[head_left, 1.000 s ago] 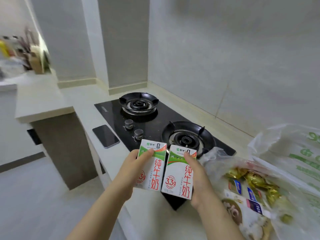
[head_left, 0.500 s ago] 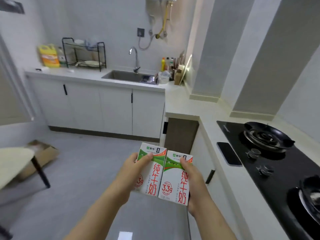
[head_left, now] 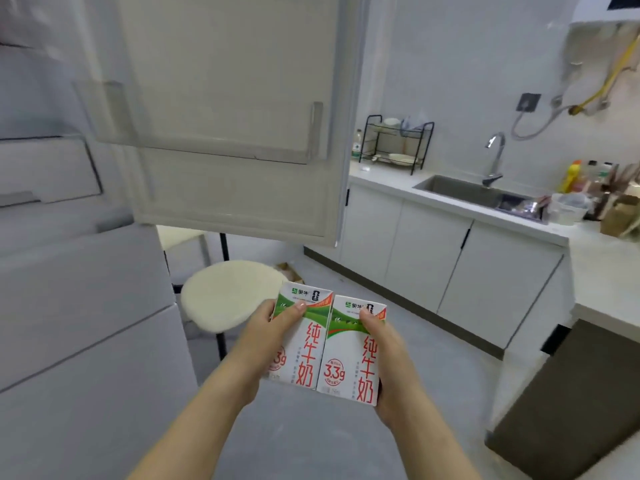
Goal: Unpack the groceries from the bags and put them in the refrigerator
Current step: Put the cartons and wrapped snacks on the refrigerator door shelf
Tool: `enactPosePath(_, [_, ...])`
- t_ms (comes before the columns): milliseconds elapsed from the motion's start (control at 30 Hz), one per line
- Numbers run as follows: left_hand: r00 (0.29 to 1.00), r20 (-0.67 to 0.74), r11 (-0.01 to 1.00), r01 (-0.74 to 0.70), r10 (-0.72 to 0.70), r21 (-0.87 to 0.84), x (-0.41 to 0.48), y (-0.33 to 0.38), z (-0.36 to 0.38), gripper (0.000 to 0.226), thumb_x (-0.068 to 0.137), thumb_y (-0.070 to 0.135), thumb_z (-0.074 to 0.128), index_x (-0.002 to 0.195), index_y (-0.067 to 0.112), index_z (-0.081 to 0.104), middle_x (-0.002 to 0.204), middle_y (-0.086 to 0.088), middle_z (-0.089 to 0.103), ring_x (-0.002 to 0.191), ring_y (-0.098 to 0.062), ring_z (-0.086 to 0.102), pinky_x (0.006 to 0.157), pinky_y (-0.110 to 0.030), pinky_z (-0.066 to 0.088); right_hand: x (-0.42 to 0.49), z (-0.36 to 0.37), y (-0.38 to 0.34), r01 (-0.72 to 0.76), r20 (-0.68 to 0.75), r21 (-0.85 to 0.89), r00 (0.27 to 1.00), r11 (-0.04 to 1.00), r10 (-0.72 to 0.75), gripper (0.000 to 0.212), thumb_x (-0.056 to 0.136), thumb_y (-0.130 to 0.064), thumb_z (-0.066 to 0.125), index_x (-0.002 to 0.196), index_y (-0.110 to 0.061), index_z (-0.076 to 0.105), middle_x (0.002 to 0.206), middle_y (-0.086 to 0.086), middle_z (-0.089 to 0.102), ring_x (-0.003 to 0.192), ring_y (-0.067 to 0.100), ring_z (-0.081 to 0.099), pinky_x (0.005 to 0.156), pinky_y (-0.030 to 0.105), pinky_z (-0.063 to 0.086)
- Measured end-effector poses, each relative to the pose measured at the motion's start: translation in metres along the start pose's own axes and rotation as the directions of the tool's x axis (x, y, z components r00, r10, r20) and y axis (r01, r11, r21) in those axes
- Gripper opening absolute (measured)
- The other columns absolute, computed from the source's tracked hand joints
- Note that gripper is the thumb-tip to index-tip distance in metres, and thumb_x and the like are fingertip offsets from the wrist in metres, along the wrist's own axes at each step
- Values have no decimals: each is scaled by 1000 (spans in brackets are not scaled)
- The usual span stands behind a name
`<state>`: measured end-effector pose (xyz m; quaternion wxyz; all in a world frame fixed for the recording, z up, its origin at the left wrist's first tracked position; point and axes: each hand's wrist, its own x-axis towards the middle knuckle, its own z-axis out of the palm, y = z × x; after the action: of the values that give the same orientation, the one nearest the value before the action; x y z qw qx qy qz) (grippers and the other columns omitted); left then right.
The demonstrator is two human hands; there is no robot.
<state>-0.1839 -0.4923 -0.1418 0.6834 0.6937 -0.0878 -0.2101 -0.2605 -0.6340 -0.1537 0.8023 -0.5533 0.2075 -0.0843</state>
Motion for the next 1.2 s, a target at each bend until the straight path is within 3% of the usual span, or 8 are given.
enactPosePath(133, [984, -169, 998, -59, 55, -16, 4, 17, -38, 20, 92, 32, 54, 104, 17, 58, 84, -6, 74, 72, -25, 71, 61, -35, 57, 30, 43, -11, 3, 154, -45, 988, 999, 4, 31, 89, -32, 55, 111, -11, 59, 91, 16, 73, 71, 30, 71, 54, 32, 58])
enactPosePath(400, [906, -394, 983, -180, 154, -31, 19, 69, -75, 33, 87, 43, 55, 102, 15, 57, 82, -10, 73, 65, -23, 70, 56, -31, 55, 78, 106, -61, 138, 398, -100, 913, 985, -88, 20, 89, -32, 57, 98, -14, 58, 92, 16, 72, 75, 31, 68, 66, 41, 55])
enactPosePath(533, [859, -463, 964, -264, 216, -39, 24, 91, -88, 22, 88, 41, 55, 94, 19, 56, 73, -5, 72, 60, -19, 69, 56, -30, 55, 94, 132, -80, 178, 468, -99, 877, 979, -113, 25, 89, -33, 57, 103, -13, 59, 97, 15, 71, 82, 32, 68, 73, 45, 55])
enactPosePath(733, [723, -593, 911, -411, 354, 42, 32, 129, -128, 24, 87, 43, 56, 95, 20, 56, 74, -4, 71, 61, -19, 67, 58, -31, 55, 99, 188, -108, 292, 580, -91, 793, 952, -188, 23, 89, -35, 57, 101, -15, 58, 87, 7, 72, 74, 24, 68, 71, 42, 56])
enactPosePath(800, [706, -594, 893, -446, 385, 49, 39, 146, -146, 24, 87, 45, 54, 96, 22, 55, 80, -6, 70, 68, -22, 66, 63, -35, 55, 102, 211, -122, 336, 592, -72, 772, 939, -231, 21, 89, -35, 58, 99, -16, 59, 83, 6, 71, 71, 22, 68, 68, 40, 56])
enactPosePath(900, [692, -564, 862, -502, 451, 72, 54, 173, -177, 21, 89, 45, 54, 96, 25, 56, 78, -1, 71, 67, -20, 67, 56, -30, 52, 113, 249, -144, 396, 579, -41, 758, 917, -301, 19, 89, -36, 57, 94, -17, 57, 75, 4, 70, 60, 17, 67, 57, 32, 56])
enactPosePath(1100, [675, -490, 807, -581, 551, 107, 91, 228, -248, 21, 89, 46, 54, 96, 26, 55, 82, -1, 70, 70, -19, 67, 58, -30, 51, 138, 330, -173, 497, 514, -15, 748, 868, -419, 23, 89, -38, 59, 97, -16, 57, 82, 7, 72, 68, 22, 70, 67, 41, 58])
enactPosePath(1200, [694, -421, 787, -610, 584, 87, 110, 261, -280, 23, 89, 46, 54, 100, 25, 52, 87, -2, 70, 73, -19, 67, 61, -31, 52, 148, 367, -189, 528, 443, 16, 758, 849, -479, 25, 88, -38, 59, 100, -15, 60, 79, 6, 73, 65, 20, 70, 61, 37, 58])
